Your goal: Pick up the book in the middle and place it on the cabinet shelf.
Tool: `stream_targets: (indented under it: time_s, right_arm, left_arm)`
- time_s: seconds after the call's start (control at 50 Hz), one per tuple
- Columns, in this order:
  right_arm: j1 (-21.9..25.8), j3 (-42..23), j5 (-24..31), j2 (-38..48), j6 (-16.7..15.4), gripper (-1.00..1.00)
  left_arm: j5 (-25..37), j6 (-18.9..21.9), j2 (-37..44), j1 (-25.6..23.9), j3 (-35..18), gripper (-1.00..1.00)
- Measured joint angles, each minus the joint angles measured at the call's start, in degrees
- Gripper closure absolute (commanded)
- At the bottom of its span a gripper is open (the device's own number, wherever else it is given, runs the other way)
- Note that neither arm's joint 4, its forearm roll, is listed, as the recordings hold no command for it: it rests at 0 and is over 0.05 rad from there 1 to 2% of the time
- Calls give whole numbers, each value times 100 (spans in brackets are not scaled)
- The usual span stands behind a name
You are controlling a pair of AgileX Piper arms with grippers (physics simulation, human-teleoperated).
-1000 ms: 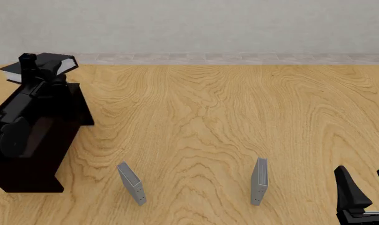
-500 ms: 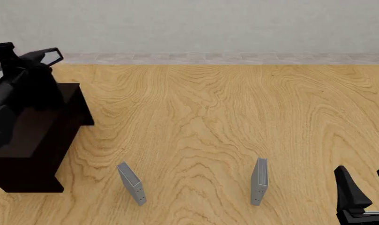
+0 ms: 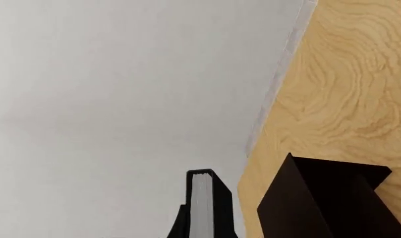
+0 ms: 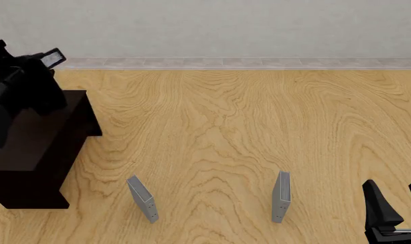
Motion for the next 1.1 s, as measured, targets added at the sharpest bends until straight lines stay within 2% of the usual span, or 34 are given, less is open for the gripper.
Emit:
stream_targets:
  time_s: [0.52, 1.1]
  right_arm:
    - [0, 0, 0, 0, 0, -100]
    - [0, 0, 0, 0, 0, -100]
  left_arm:
    - [-161, -309, 236, 96, 130, 100]
    - [-437, -460, 546, 270, 275, 100]
